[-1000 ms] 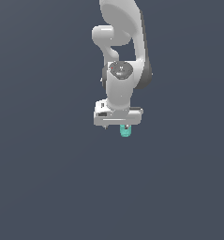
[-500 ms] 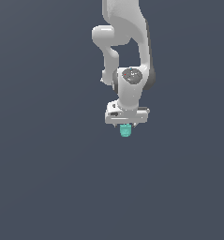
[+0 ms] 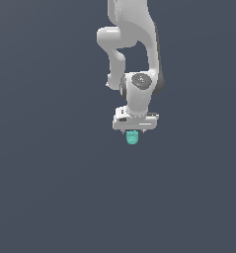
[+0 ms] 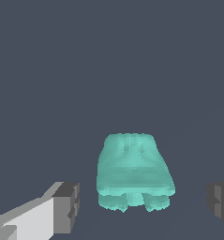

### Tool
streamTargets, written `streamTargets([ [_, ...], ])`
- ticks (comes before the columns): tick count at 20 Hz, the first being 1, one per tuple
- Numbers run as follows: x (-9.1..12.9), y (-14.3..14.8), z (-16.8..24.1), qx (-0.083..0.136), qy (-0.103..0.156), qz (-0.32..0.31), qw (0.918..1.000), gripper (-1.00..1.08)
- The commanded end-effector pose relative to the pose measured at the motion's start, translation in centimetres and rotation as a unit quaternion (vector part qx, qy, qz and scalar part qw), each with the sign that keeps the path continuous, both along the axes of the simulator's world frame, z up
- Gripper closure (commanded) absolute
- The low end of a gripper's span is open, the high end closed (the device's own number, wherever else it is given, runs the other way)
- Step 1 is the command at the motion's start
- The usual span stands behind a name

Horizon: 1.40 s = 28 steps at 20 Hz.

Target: Pick up the object and move it to a goal position.

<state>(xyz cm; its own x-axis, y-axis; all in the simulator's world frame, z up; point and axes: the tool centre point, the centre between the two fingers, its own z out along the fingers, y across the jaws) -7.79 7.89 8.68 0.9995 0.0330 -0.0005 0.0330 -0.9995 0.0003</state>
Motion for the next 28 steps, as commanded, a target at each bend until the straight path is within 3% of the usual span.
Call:
streamTargets([
  [1,0.0,0.0,-0.4,0.000,0.000,0.000,1.0000,-0.92],
  [15,-0.2,0.1,-5.0,0.000,0.000,-0.001,1.0000,-0.92],
  [16,-0.2,0.1,-5.0,0.000,0.000,-0.001,1.0000,1.08],
  [28,-0.2,-0.1,-4.9,0.000,0.000,-0.001,1.0000,1.08],
])
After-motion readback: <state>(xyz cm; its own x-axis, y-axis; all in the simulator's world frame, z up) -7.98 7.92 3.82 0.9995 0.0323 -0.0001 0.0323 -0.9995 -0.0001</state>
